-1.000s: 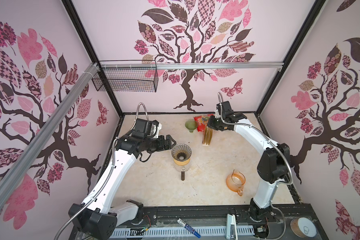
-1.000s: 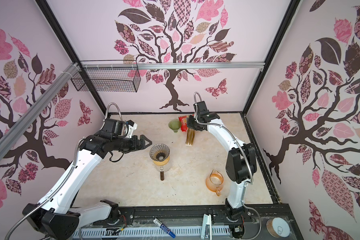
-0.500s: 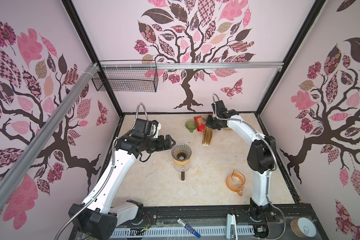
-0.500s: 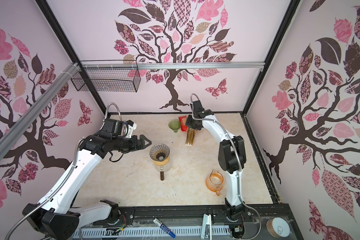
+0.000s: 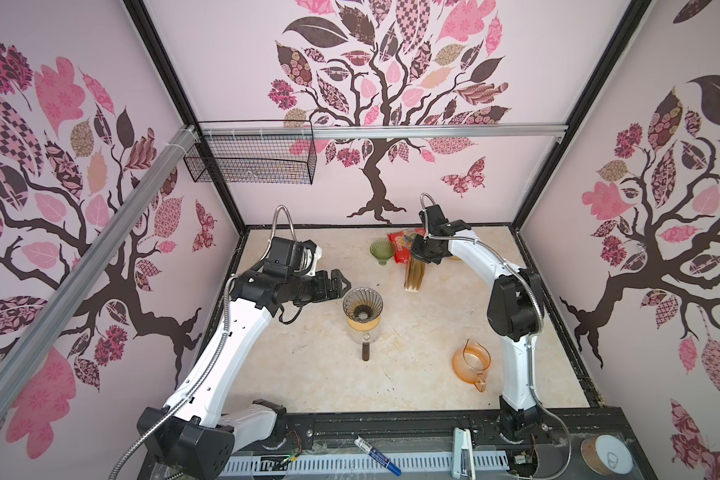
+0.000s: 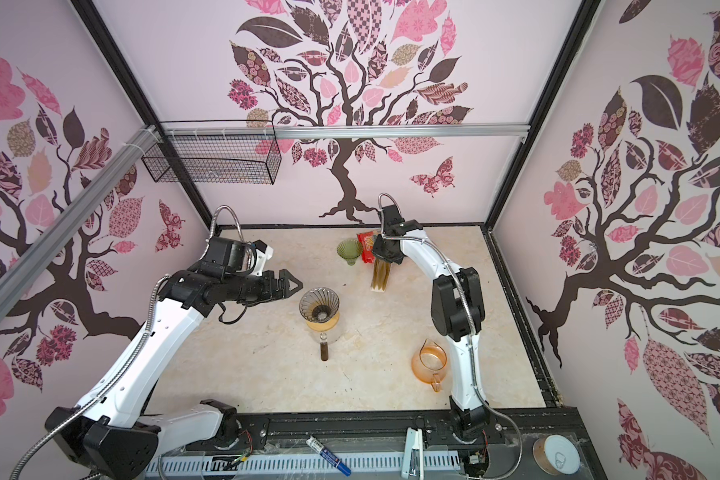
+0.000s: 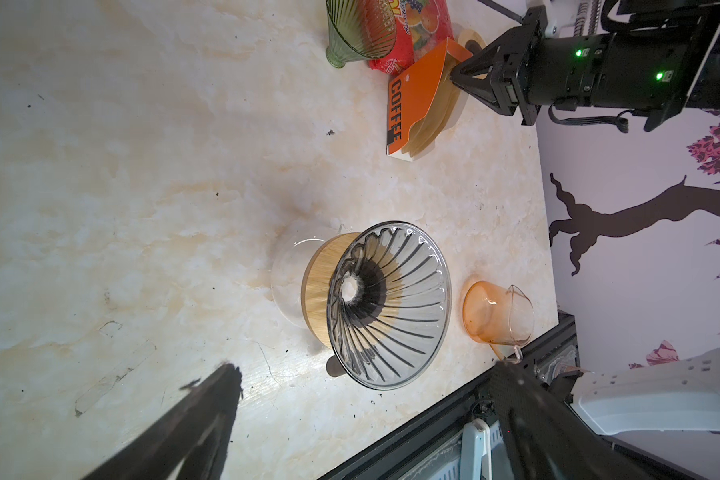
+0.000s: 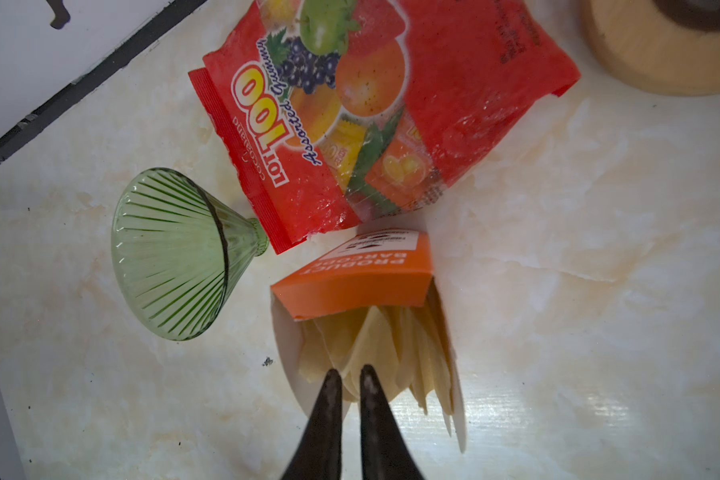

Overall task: Place the coffee filter in the dripper
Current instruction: 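Push the right gripper fingers into the box and close on a paper filter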

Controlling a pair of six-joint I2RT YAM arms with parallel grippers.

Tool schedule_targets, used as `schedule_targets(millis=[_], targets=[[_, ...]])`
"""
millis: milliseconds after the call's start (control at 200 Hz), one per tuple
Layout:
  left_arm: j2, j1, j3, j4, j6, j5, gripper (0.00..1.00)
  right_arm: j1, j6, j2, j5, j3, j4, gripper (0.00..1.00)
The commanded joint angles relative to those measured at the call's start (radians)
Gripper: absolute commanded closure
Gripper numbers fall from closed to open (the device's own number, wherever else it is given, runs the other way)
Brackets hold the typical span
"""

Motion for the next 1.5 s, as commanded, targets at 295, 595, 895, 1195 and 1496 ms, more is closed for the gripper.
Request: schedule_targets(millis=[295,595,895,1195,1496], targets=[[-0.017,0.008,-0.016,-0.006,0.008,-0.01,0.03,0.0,0.001,0.067,0.033,0.075,-0.047,0.82],[-0.021,0.007,-0.019,-0.006,0.006,-0.01,0.03,0.001,0.001,0.067,0.023,0.041,-0.044,0.81],[-0.023,0.007,-0.022,-0.003,0.006,-0.006,0.03,0.004,-0.011,0.05,0.035,-0.017,-0.032,0.82],[-0.024,0.007,-0.024,-0.003,0.005,-0.002,0.03,0.01,-0.027,0.035,0.041,-0.053,-0.019,0.83],[-0.03,0.007,-0.026,-0.004,0.003,-0.002,0.03,0.015,-0.045,0.023,0.059,-0.051,-0.013,0.94]])
